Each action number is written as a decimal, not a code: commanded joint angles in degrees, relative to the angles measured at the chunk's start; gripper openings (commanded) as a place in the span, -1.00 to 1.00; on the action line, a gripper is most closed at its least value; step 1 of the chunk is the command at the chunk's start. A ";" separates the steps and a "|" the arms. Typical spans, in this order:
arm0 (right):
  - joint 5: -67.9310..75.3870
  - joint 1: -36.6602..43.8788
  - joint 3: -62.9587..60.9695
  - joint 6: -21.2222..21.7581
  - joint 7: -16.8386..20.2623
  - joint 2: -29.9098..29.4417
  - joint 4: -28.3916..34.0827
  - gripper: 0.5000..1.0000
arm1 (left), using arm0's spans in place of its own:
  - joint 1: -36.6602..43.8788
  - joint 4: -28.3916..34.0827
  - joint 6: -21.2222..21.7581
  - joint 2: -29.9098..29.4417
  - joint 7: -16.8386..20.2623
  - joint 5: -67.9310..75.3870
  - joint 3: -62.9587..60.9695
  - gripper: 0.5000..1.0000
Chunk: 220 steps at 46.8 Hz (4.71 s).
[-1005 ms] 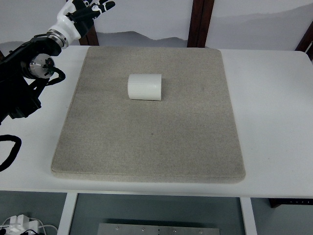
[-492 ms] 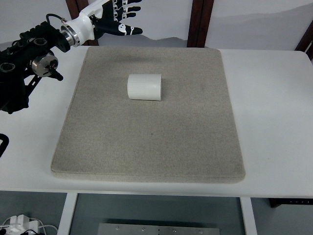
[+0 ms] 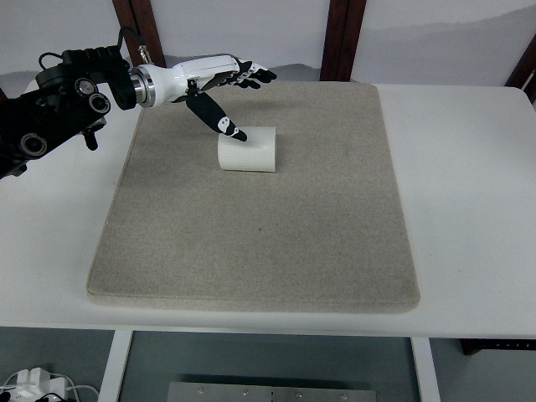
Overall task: Flip white cup upright
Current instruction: 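Swing the left hand over the white cup lying on its side, then close the left hand's fingers around the cup's body, then lift the cup with the left hand and rotate it opening-up, then lower the upright cup onto the board with the left hand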
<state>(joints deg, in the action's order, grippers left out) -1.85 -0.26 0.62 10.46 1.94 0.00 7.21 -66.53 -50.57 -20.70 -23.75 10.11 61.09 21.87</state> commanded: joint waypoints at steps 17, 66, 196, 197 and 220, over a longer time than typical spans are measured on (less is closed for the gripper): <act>0.01 0.00 0.00 0.00 -0.01 0.00 0.00 0.81 | -4.04 -0.94 0.05 1.25 -14.42 0.08 -4.55 0.94; 0.01 0.00 0.00 0.00 -0.01 0.00 0.00 0.81 | -3.78 5.04 3.12 9.51 -14.51 2.98 -11.14 0.77; 0.01 0.00 0.00 0.00 -0.01 0.00 0.00 0.81 | 10.11 29.21 -14.30 7.05 22.67 -46.24 3.10 -0.13; 0.01 0.00 0.00 0.00 -0.01 0.00 0.00 0.81 | 10.28 29.21 -14.30 7.05 22.93 -46.06 3.01 -0.12; -0.08 0.00 0.00 0.00 -0.01 0.00 0.00 0.81 | 10.72 29.82 -14.10 7.49 24.89 -39.73 1.16 -0.09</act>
<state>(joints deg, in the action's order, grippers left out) -1.85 -0.26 0.62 10.47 1.93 0.00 7.21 -55.81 -21.25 -35.01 -16.51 35.01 21.04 23.27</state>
